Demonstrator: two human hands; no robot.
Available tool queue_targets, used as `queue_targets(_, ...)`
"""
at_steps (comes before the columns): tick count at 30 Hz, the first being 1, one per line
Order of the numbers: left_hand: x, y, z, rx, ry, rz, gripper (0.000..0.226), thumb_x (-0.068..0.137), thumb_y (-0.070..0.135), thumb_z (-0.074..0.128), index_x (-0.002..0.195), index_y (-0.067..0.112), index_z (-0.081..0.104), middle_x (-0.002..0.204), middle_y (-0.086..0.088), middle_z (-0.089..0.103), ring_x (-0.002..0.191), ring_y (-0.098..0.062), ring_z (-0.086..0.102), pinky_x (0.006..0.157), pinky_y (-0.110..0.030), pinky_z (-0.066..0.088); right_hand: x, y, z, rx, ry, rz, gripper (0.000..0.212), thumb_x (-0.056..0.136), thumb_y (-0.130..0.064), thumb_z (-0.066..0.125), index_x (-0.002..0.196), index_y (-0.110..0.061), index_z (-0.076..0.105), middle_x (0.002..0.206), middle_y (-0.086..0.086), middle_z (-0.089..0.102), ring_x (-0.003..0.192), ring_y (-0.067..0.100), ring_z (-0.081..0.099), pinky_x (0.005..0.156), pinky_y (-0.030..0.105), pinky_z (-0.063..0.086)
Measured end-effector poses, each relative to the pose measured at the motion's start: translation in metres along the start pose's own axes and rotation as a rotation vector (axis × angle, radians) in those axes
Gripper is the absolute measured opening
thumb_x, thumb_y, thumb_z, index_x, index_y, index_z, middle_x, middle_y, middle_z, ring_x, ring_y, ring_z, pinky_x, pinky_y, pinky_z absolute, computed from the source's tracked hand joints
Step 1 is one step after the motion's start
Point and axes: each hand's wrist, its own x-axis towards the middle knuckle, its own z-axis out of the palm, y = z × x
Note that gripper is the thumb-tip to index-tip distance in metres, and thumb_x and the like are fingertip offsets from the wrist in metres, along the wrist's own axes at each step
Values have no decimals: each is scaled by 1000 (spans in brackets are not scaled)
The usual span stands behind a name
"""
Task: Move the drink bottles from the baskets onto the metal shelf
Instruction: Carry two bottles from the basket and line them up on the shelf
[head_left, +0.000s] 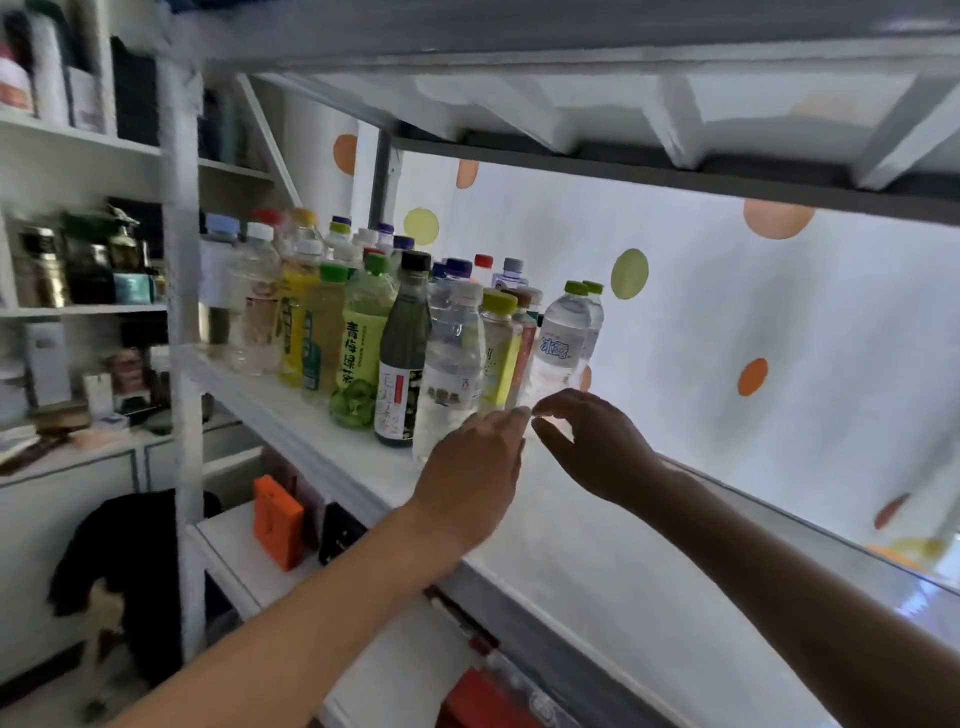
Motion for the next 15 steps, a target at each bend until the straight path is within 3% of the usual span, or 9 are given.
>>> queue_targets(6, -97, -88, -59, -13, 104, 21, 36, 99, 26, 42, 129, 12, 56, 122, -6, 64, 113, -23, 58, 95, -36, 46, -18, -125, 26, -78, -83, -276, 25, 98, -31, 52, 112, -19, 69, 112, 0, 69, 104, 21, 62, 92, 37, 50)
queue_targets(11, -186, -199, -95, 115, 64, -101, 43, 94, 30, 39, 120, 6, 63, 112, -12, 67, 103, -30, 63, 93, -39, 45, -6, -231, 91, -29, -219, -394, 22, 96, -32, 49, 105, -22, 66, 107, -1, 66, 104, 20, 57, 95, 37, 46)
queue_targets(15, -252, -269, -127, 182, 66, -241, 43, 88, 29, 41, 114, 4, 65, 107, -12, 68, 96, -30, 65, 87, -36, 51, 6, -317, 151, 53, -313, -434, 25, 93, -31, 53, 107, -17, 68, 108, 4, 67, 103, 28, 59, 91, 37, 46)
